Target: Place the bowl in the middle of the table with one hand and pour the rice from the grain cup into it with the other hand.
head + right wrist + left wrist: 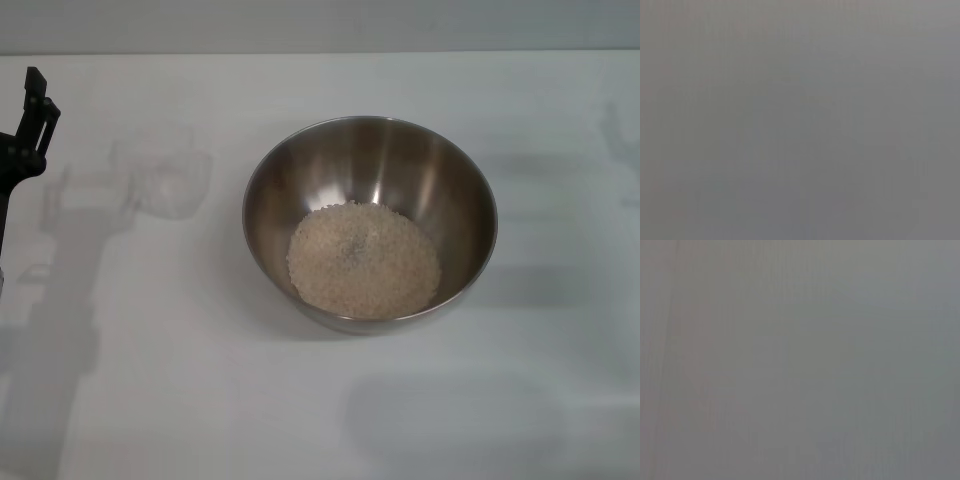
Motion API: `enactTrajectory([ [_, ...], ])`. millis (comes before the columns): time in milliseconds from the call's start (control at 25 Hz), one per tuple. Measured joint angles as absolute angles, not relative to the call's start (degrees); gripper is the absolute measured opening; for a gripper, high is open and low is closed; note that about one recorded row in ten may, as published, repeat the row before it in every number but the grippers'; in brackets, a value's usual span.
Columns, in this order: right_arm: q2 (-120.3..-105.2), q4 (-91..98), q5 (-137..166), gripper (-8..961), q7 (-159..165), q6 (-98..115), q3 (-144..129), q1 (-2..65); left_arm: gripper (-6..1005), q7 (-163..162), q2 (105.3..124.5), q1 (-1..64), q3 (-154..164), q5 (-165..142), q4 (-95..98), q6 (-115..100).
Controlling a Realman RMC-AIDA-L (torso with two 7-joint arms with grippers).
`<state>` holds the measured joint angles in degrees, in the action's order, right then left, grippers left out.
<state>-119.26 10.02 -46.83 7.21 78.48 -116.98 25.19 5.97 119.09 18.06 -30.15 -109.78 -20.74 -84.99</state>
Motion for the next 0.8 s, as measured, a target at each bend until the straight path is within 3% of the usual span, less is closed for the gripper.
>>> enactTrajectory([
  [800,-119.26,9.58,-46.86,797,7.2,77.68,-116.98,26.39,859,5.97,119.09,18.31,-30.09,-109.78,-20.42,-84.46],
])
